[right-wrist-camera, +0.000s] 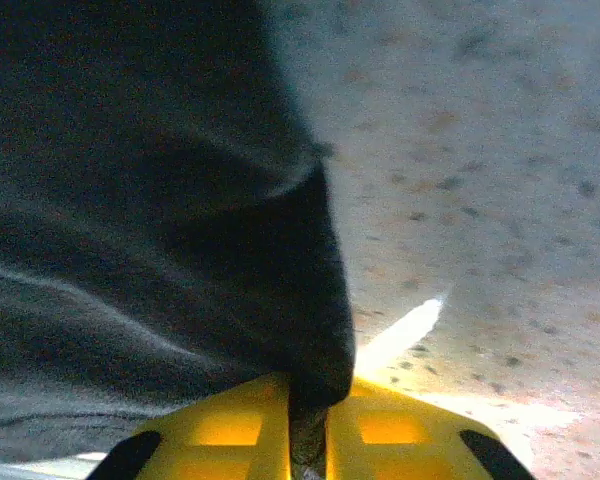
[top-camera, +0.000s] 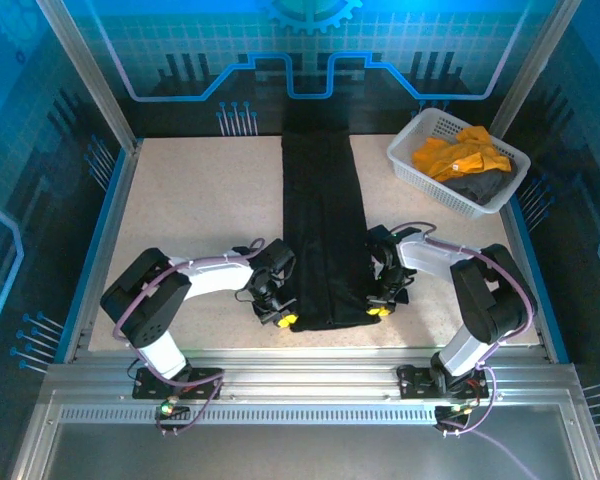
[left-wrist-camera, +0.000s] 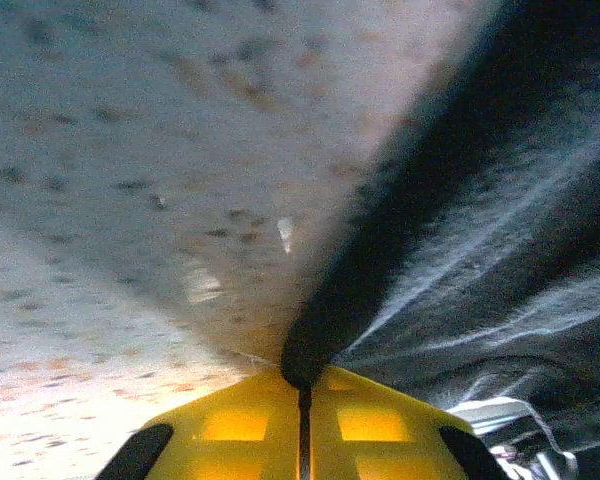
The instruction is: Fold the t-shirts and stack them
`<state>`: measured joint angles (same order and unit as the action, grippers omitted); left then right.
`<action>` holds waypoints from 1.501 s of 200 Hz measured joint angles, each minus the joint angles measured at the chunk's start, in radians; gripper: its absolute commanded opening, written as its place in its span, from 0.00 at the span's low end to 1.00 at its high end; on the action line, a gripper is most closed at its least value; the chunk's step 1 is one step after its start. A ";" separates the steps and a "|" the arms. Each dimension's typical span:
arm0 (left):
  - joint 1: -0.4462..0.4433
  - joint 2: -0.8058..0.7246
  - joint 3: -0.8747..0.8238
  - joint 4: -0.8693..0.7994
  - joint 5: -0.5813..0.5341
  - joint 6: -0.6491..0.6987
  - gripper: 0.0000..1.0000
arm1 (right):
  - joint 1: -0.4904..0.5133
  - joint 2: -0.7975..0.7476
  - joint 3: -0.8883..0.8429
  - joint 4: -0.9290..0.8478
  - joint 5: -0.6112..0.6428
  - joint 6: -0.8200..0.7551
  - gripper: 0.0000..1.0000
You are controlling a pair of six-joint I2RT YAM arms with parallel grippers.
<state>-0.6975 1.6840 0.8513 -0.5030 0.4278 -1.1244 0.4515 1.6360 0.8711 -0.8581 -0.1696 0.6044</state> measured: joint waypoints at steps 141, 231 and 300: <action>-0.018 -0.243 -0.131 0.021 0.010 -0.003 0.00 | 0.090 -0.268 -0.075 -0.076 -0.071 0.138 0.00; 0.247 -0.206 0.198 0.090 -0.069 -0.028 0.00 | -0.098 -0.007 0.470 -0.124 -0.070 0.110 0.00; 0.359 0.074 0.409 0.142 -0.069 0.032 0.00 | -0.158 0.317 0.813 -0.118 -0.053 0.098 0.00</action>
<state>-0.3382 1.7580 1.2602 -0.3611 0.3584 -1.0924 0.2939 1.9526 1.6840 -0.9760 -0.2230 0.7021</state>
